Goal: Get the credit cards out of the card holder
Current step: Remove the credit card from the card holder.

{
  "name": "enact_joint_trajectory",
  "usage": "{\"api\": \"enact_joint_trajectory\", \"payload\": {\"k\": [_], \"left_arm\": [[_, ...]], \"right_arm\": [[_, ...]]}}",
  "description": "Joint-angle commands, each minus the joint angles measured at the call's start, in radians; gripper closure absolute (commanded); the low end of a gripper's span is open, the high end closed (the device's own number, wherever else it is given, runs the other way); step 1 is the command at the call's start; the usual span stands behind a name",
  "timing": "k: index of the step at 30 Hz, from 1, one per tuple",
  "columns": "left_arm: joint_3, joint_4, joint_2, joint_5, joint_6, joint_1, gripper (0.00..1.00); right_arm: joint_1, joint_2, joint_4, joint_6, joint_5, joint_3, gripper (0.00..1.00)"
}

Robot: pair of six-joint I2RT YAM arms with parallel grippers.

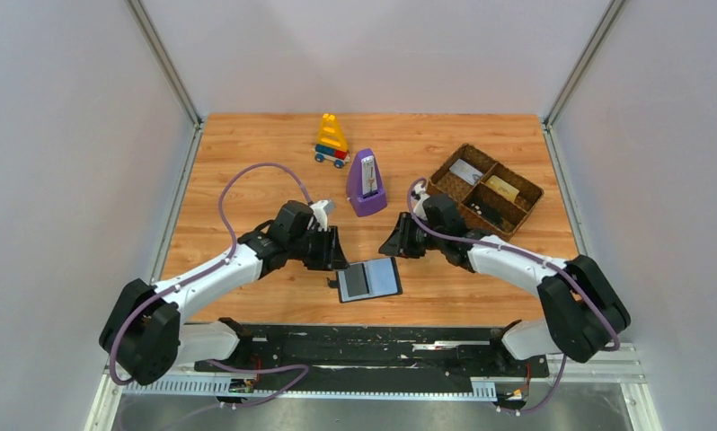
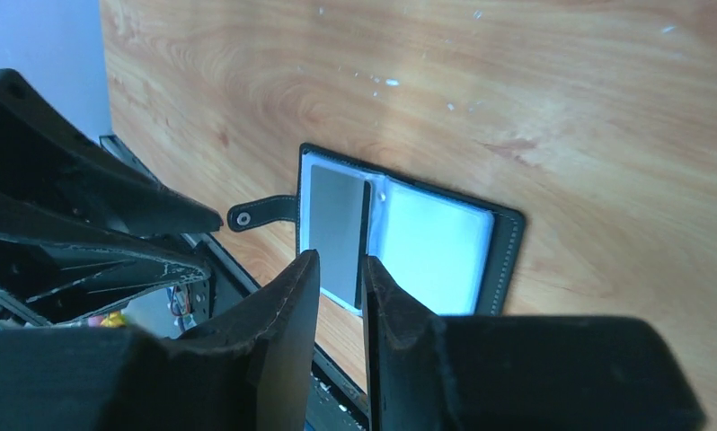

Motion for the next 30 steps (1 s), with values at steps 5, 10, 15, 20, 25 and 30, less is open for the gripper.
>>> {"api": "enact_joint_trajectory", "payload": {"k": [5, 10, 15, 20, 25, 30], "left_arm": [[0.014, 0.125, 0.081, 0.051, 0.006, -0.028, 0.81], [-0.020, 0.165, 0.134, 0.026, 0.025, -0.028, 0.93], [-0.031, 0.180, 0.205, 0.035, 0.046, -0.028, 0.99], [-0.046, 0.177, 0.226, 0.009, 0.058, -0.028, 1.00], [-0.065, 0.184, 0.244, 0.004, 0.068, -0.028, 1.00], [-0.076, 0.187, 0.261, 0.007, 0.075, -0.028, 1.00]], "right_arm": [[0.054, 0.098, 0.173, 0.058, -0.070, -0.018, 0.75], [0.063, 0.122, 0.182, 0.053, -0.080, -0.023, 0.75], [0.071, 0.169, 0.203, 0.056, -0.114, -0.026, 0.75], [0.089, 0.199, 0.209, 0.058, -0.122, -0.028, 0.75], [0.099, 0.214, 0.219, 0.057, -0.125, -0.029, 0.75], [0.105, 0.235, 0.232, 0.067, -0.130, -0.026, 0.76]]}}
